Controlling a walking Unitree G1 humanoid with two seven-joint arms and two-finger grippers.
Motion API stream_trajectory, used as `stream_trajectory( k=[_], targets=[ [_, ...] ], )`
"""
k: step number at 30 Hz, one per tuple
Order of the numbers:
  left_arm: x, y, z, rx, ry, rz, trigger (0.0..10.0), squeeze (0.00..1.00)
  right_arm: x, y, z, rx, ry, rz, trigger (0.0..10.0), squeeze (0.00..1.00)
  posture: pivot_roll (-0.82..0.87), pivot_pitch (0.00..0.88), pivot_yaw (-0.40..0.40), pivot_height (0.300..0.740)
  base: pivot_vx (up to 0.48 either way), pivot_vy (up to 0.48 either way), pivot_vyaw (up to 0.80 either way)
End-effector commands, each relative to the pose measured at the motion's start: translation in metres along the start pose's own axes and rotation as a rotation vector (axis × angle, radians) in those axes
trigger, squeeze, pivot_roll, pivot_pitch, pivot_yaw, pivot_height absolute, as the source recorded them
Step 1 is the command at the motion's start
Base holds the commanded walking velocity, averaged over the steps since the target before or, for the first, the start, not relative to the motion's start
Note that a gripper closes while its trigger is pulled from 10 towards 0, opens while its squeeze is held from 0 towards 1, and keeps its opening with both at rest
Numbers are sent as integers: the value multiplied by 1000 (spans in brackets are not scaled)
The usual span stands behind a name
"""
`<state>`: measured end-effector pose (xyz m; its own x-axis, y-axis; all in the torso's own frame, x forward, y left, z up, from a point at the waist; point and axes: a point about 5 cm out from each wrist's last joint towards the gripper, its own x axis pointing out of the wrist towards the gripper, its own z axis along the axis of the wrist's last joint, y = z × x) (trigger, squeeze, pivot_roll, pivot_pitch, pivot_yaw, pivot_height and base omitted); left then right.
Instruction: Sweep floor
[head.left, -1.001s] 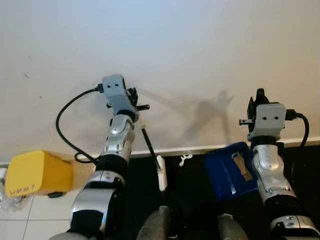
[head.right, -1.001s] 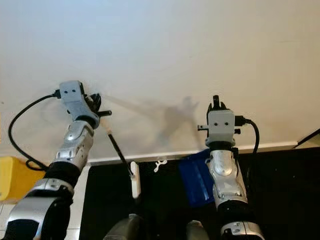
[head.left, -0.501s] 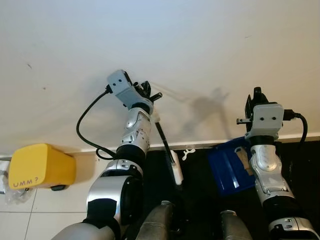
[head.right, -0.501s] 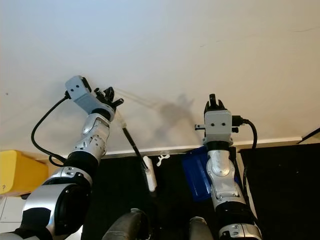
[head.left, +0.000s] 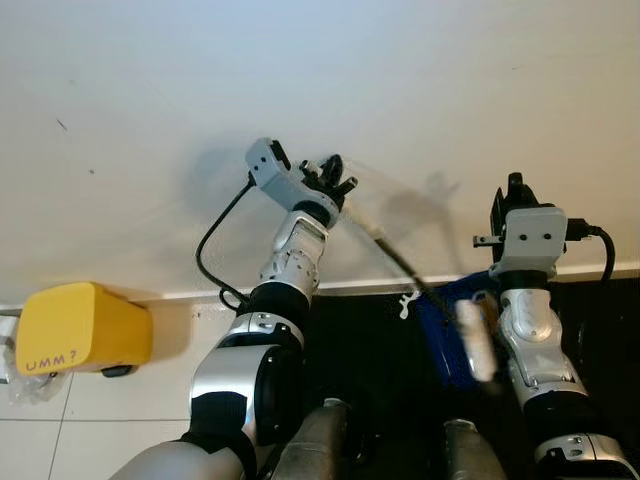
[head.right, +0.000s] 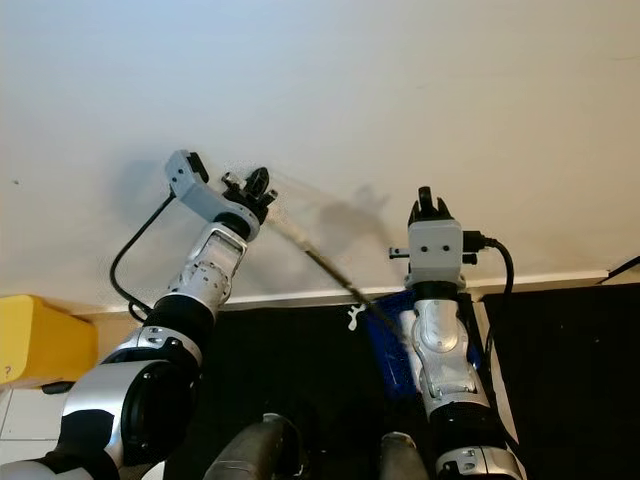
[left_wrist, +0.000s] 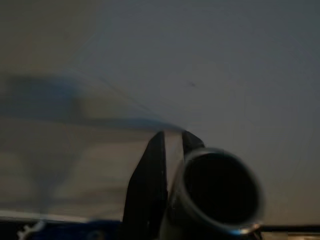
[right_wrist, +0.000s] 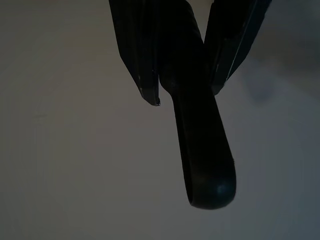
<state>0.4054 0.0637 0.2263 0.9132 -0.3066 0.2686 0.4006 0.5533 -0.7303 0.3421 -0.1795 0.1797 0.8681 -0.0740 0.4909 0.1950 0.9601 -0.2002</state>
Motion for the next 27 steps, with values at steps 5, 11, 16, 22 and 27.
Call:
stream_trajectory(
  k=[5, 11, 16, 22, 27],
  targets=[
    [1, -22, 3, 62, 47, -159, 10000, 353, -15, 16, -17, 83, 98, 12, 10000, 0, 77, 442, 243, 740, 0, 0, 0],
    [-16, 7, 54, 316, -19, -73, 10000, 353, -15, 4, -19, 21, 125, -52, 10000, 0, 89, 441, 242, 740, 0, 0, 0],
    [-21, 10, 67, 353, -35, -61, 10000, 345, -16, -8, -23, -46, 186, -126, 10000, 0, 90, 439, 237, 740, 0, 0, 0],
    [-23, 19, 54, 425, -11, -12, 10000, 349, -19, -22, -22, -89, 213, -222, 10000, 0, 71, 442, 237, 740, 0, 0, 0],
    [-18, 27, 43, 430, -27, 62, 10000, 357, -24, -30, -24, -124, 246, -326, 10000, 0, 58, 443, 241, 740, 0, 0, 0]
  ],
)
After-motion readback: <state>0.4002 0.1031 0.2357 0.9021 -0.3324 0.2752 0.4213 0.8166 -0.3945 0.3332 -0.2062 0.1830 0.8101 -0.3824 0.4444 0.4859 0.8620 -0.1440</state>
